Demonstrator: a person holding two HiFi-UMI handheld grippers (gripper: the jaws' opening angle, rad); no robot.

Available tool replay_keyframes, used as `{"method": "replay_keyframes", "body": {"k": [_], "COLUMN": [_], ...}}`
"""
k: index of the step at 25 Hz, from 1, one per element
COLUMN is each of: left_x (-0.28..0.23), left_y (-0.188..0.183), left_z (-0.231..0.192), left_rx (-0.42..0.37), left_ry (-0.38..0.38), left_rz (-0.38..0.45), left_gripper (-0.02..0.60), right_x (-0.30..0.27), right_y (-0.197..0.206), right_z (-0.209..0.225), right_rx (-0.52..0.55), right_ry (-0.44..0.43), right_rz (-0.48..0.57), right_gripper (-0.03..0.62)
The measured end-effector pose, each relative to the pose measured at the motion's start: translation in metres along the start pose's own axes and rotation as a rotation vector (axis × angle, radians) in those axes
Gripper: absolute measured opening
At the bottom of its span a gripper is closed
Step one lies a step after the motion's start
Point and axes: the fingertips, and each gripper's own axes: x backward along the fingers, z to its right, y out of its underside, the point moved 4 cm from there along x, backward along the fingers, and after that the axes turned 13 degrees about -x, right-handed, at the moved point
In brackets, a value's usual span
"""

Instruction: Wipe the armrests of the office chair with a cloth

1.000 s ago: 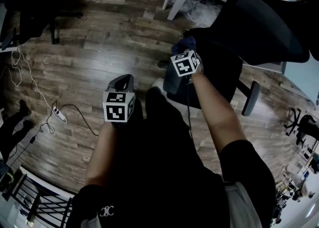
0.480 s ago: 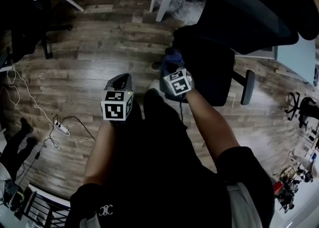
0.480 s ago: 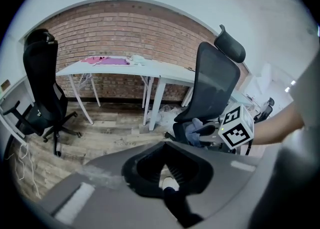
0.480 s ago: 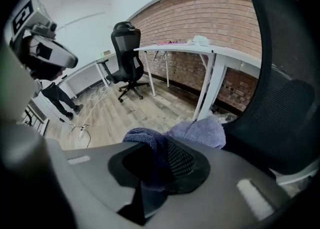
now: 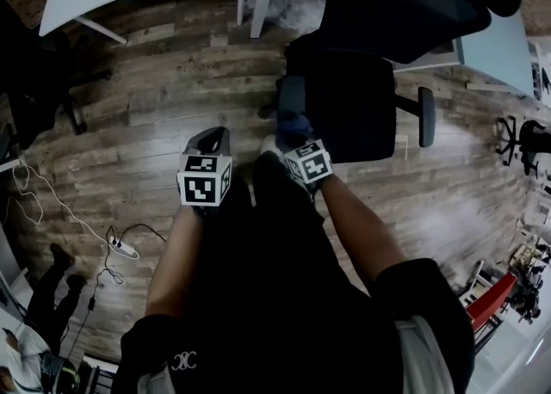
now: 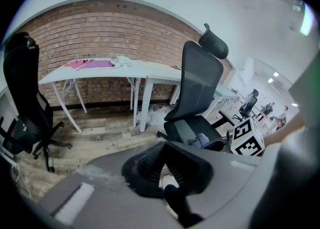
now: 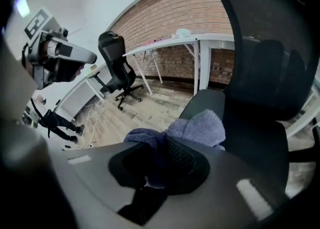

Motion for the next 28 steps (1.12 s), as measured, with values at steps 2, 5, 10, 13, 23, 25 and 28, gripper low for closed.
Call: {"method": "replay_keyframes", "body": {"k": [2, 5, 10, 13, 23, 25, 28], "left_x": [0.0, -0.004, -0.015, -0.022, -0.067, -0.072, -0.077], "left_y": [0.0, 0.003, 0.004, 0.001, -0.014, -0.016, -0.018], "left_z": [-0.001, -0.001, 0.008, 0.024, 0.102, 0.114, 0.122], "left_rx": [-0.037, -0.083, -0.159, -0.185, -0.259, -0.265, -0.252], "left_ry": [0.034, 0.091, 0.16, 0.172, 0.152, 0.138, 0.105], "left_rz": [0.002, -0.005, -0.03, -0.048, -0.155, -0.18, -0.225], "left_gripper": [0.006, 0.006, 0.006, 0.006, 0.006, 0.006, 0.006], "right_x": [0.005, 0.009, 0.025, 0.047, 0.096, 0.095, 0.086], "right_y": [0.008, 0.018, 0.035, 0.041, 0.046, 0.042, 0.032], "right_z": [-0.001, -0.001, -0.003, 0.001, 0.082, 0.092, 0.096], "right_rx": [-0.068, -0.169, -0.272, -0.302, -0.399, -0.397, -0.342], "right_ry": [0.011, 0.024, 0.057, 0.071, -0.028, -0.1, -0.253], "right_rz": [0.02, 0.04, 0.048, 0.07, 0.218, 0.241, 0.238], "right_gripper": [0.069, 0.069, 0.069, 0.069, 0.069, 0.068, 0.067]}}
